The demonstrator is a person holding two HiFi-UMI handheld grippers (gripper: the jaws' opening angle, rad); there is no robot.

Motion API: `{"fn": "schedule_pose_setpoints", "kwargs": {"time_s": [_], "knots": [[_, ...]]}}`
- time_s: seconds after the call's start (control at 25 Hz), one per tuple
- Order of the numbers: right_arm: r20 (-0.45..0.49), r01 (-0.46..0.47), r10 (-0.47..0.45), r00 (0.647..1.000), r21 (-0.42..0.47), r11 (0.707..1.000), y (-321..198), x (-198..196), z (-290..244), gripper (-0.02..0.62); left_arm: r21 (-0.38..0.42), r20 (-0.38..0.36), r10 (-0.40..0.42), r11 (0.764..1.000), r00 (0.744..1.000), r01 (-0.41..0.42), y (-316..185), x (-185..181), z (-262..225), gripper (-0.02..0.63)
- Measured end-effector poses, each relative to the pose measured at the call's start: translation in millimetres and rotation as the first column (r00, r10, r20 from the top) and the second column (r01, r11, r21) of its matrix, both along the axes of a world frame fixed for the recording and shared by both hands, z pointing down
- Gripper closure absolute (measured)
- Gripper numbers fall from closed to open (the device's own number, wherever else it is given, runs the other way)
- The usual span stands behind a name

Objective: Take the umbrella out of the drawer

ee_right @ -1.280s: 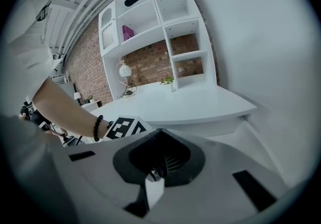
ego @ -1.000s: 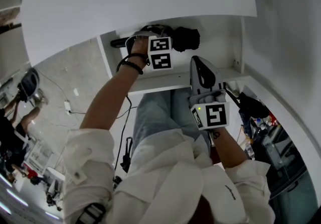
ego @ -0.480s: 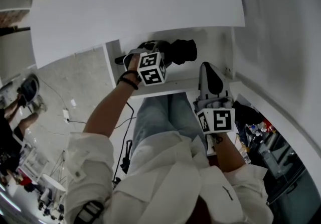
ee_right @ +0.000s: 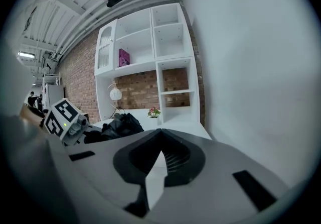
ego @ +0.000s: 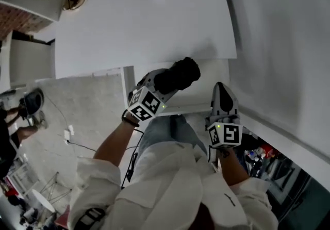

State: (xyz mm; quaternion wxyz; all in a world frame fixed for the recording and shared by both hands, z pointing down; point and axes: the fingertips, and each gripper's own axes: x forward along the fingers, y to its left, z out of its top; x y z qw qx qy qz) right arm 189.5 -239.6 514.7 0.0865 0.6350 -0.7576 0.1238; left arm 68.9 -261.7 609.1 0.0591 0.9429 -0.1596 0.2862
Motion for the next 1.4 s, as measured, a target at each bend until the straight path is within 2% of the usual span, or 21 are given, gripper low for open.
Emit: {"fn": "schedule_pose_setpoints", "kwargs": {"time_s": [0.16,0.32,0.4,0.56,0.72,0.84,1.04,1.08,1.24,1.4], "knots": [[-0.014,0.008,-0.007,1.000,0.066,0.998,-7,-2,-38,0.578,0.058,-0.108,-0.100,0.993,0.989,0.107,-13,-22,-66,0.339],[-0.026,0.021,-0.018,0.999,0.119,0.993,-6,-2,-72,0.578,0.087,-0.234,-0.209,0.968,0.950,0.234,-15,-47,-126,0.339],[-0.030,0.028,-0.024,0.999,0.144,0.989,-4,-1,-89,0.578,0.089,-0.308,-0.256,0.951,0.916,0.296,-14,-59,-155,0.339],[-0.056,0.048,-0.038,0.998,0.200,0.979,-5,-3,-120,0.578,0.084,-0.457,-0.318,0.914,0.831,0.396,-16,-86,-210,0.339],[-0.036,0.033,-0.025,0.999,0.237,0.971,4,6,-143,0.578,0.113,-0.513,-0.350,0.877,0.783,0.466,-10,-108,-250,0.339],[-0.043,0.019,-0.007,0.999,0.270,0.963,7,15,-161,0.578,0.135,-0.571,-0.361,0.845,0.737,0.518,-6,-127,-276,0.339],[-0.054,-0.021,0.042,0.998,0.344,0.939,11,34,-194,0.578,0.131,-0.727,-0.320,0.803,0.607,0.581,6,-152,-338,0.339],[-0.055,-0.029,0.051,0.997,0.353,0.935,11,38,-199,0.578,0.145,-0.742,-0.310,0.792,0.595,0.593,7,-156,-349,0.339],[-0.045,-0.059,0.082,0.996,0.381,0.923,11,53,-214,0.578,0.187,-0.755,-0.299,0.754,0.583,0.629,9,-172,-369,0.339],[-0.037,-0.070,0.093,0.995,0.395,0.916,8,62,-220,0.578,0.188,-0.765,-0.302,0.741,0.569,0.645,9,-177,-371,0.339]]}}
